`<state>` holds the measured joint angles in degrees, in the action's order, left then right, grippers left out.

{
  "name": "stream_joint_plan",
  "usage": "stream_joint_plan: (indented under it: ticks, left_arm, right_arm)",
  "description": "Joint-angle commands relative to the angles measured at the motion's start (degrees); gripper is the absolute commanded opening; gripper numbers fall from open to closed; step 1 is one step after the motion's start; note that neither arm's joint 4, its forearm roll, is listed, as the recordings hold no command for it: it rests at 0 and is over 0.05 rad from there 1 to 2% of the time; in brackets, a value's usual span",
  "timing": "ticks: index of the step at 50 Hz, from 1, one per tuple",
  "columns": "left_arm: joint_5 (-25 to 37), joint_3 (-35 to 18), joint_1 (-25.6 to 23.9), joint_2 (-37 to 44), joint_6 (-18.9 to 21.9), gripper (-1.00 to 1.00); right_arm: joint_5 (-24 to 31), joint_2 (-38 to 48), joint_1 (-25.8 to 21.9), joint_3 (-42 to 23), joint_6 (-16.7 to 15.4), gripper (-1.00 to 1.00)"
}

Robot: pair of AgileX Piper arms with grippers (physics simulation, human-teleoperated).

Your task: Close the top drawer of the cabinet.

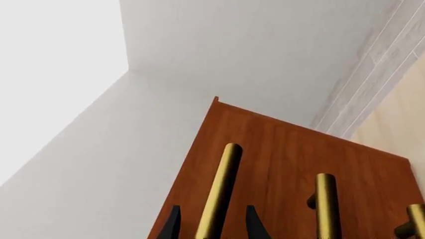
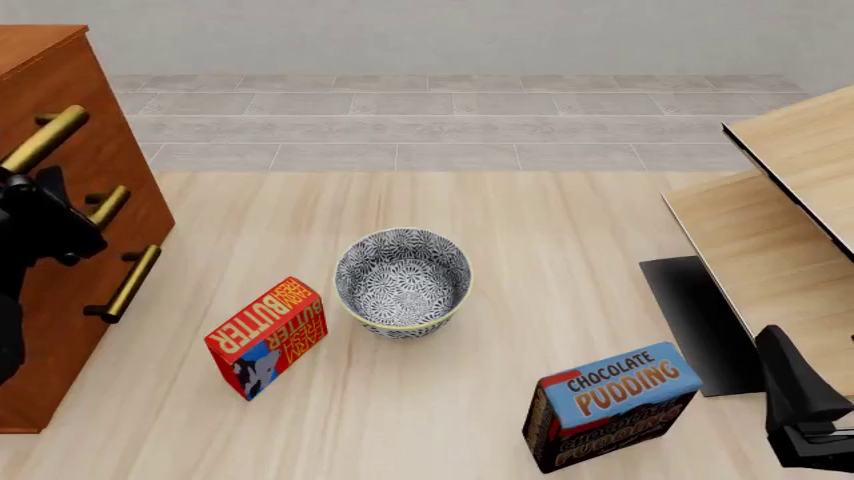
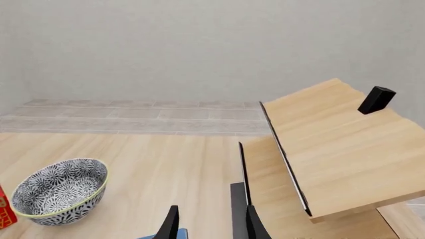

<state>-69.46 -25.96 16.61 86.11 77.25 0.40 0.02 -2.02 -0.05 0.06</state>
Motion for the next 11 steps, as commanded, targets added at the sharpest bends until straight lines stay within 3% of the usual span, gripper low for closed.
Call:
stream_joint_plan:
  ticks: [1, 11]
  left_arm:
    - [-0.44, 0.11, 3.58, 0.08, 0.24, 1.0]
    - [-0.44, 0.1, 5.18, 0.5, 0.48, 1.0]
  right_arm:
    - [-0.01, 0.0, 0.19, 0.02, 0.09, 1.0]
    - [0.08, 0.0, 0.03, 0.02, 0.1, 1.0]
